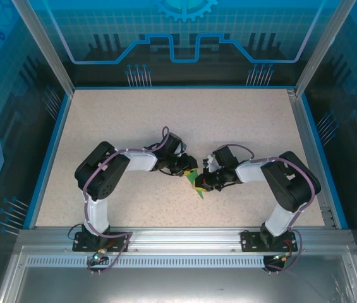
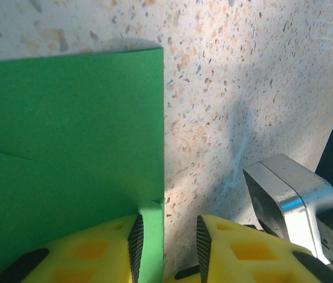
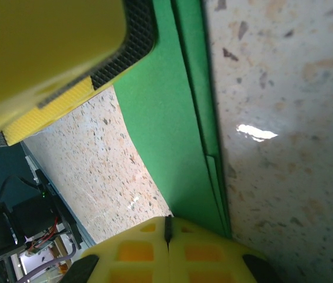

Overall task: Fold a paper plane with a square sheet of paper (pick it up from the middle)
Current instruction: Fold the wing for the fifth time at the center of the table.

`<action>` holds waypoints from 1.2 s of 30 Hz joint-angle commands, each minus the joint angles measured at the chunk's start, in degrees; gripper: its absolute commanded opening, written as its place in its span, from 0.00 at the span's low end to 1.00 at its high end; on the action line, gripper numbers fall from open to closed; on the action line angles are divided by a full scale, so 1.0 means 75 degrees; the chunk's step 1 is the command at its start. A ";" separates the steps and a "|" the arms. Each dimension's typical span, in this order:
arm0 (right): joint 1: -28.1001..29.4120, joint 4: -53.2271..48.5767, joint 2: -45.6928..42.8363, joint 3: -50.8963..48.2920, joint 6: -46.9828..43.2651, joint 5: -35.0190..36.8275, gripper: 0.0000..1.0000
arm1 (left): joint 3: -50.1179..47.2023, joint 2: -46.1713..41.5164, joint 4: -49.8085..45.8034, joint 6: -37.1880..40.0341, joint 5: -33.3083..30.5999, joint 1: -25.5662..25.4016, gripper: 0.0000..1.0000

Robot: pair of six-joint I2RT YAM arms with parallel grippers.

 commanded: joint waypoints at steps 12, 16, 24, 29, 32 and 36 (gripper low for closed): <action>0.0331 -0.0250 0.1431 -0.0317 -0.0228 0.0980 0.00 | -0.0106 0.0300 -0.0798 0.0251 -0.0417 0.0059 0.33; 0.0313 -0.0154 0.1527 -0.0407 -0.0273 0.0958 0.00 | -0.0179 0.0276 -0.0946 0.0242 -0.0544 0.0049 0.33; 0.0125 -0.0081 0.1451 -0.0469 -0.0251 0.0957 0.00 | -0.0209 0.0475 -0.0734 -0.0104 -0.0567 0.0023 0.33; 0.0075 -0.0218 0.1203 -0.0467 -0.0249 0.0880 0.00 | -0.0142 0.0376 -0.0758 -0.0146 -0.0588 -0.0011 0.33; 0.0051 -0.0584 0.0931 -0.0438 -0.0395 0.1010 0.00 | -0.0040 0.0370 -0.0762 -0.0163 -0.0620 -0.0057 0.33; 0.0031 -0.0851 0.0722 -0.0380 -0.0579 0.1133 0.00 | 0.0288 0.0428 -0.1140 0.0064 -0.0713 -0.0114 0.34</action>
